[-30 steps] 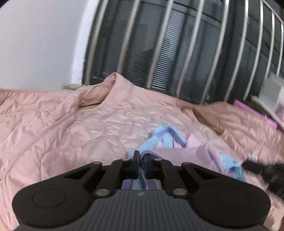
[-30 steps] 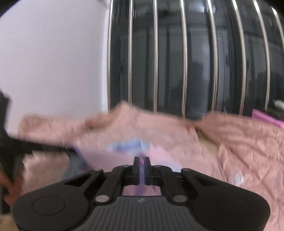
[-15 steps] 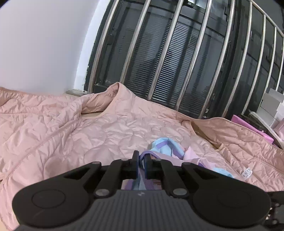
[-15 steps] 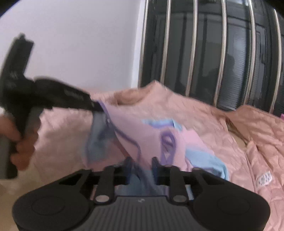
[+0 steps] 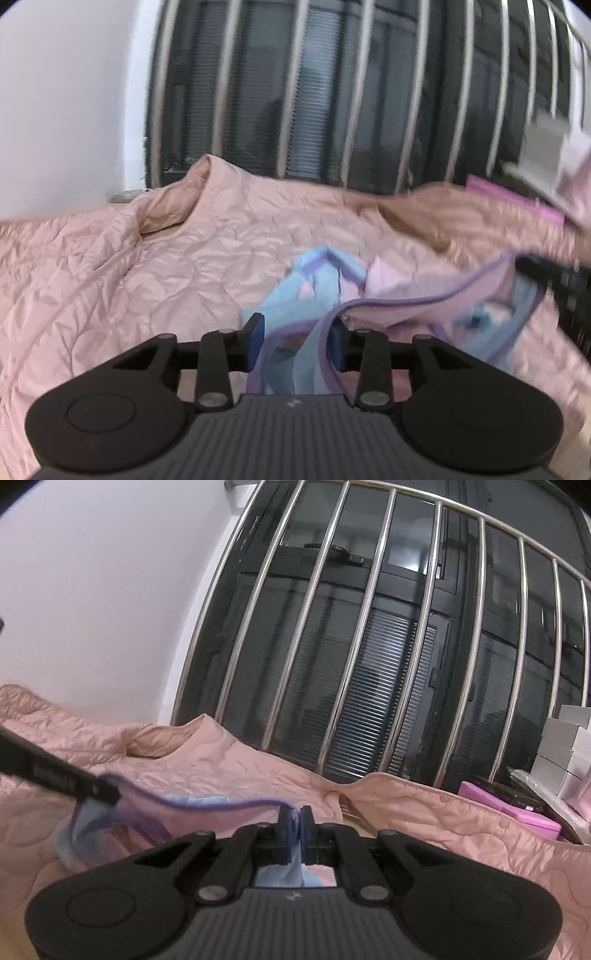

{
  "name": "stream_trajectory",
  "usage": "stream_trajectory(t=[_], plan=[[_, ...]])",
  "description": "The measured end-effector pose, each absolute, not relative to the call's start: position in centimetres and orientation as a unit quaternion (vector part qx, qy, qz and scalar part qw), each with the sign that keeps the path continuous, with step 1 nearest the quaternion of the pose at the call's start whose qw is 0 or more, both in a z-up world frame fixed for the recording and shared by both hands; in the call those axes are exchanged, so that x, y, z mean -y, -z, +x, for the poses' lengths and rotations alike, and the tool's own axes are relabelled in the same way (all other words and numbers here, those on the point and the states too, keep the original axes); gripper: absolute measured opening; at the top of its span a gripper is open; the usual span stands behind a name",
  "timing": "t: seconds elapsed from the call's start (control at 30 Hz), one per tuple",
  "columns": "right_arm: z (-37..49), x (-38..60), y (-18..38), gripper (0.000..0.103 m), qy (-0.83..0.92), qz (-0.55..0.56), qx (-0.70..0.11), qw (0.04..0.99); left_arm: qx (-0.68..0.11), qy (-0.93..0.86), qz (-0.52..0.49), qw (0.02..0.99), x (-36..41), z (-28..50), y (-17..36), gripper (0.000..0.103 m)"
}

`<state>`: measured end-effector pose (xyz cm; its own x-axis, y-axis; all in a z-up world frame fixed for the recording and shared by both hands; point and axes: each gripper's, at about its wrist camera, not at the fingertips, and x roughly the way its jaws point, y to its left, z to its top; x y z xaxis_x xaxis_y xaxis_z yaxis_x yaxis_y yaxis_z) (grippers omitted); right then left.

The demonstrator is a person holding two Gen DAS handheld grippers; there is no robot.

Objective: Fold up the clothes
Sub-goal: 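Lift the pink-blue garment with both grippers, stretching it between them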

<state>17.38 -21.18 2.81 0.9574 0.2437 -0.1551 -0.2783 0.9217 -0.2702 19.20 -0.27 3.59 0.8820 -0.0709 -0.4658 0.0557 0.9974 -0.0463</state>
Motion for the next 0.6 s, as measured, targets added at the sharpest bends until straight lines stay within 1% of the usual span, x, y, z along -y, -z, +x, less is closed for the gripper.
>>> stream_trajectory(t=[0.07,0.17,0.4,0.43,0.47,0.5,0.57,0.6], plan=[[17.6,21.0,-2.6,0.004,-0.133,-0.153,-0.059,0.977,-0.243,0.021,0.015,0.97,1.1,19.1,-3.2,0.046],[17.6,20.6,-2.5,0.004,-0.134,-0.159,-0.055,0.977,-0.236,0.017,0.047,0.97,1.9,18.9,-3.1,0.049],[16.1,21.3,-3.1,0.004,-0.122,-0.137,-0.029,0.983,-0.257,0.022,0.063,0.964,2.2,19.3,-2.6,0.049],[16.0,21.5,-3.2,0.004,-0.12,-0.131,-0.026,0.984,-0.26,0.026,0.062,0.963,2.2,19.3,-2.6,0.046],[16.0,21.7,-3.3,0.004,-0.119,-0.125,-0.025,0.985,-0.262,0.03,0.059,0.963,2.1,19.3,-2.6,0.037],[16.0,21.8,-3.4,0.004,-0.118,-0.12,-0.026,0.985,-0.265,0.034,0.056,0.962,2.1,19.3,-2.6,0.032],[16.0,21.9,-3.3,0.004,-0.115,-0.119,-0.027,0.986,-0.267,0.04,0.052,0.962,2.0,19.4,-2.6,0.016],[16.1,21.9,-3.2,0.004,-0.116,-0.12,-0.028,0.986,-0.264,0.041,0.05,0.962,2.0,19.3,-2.6,0.012]])
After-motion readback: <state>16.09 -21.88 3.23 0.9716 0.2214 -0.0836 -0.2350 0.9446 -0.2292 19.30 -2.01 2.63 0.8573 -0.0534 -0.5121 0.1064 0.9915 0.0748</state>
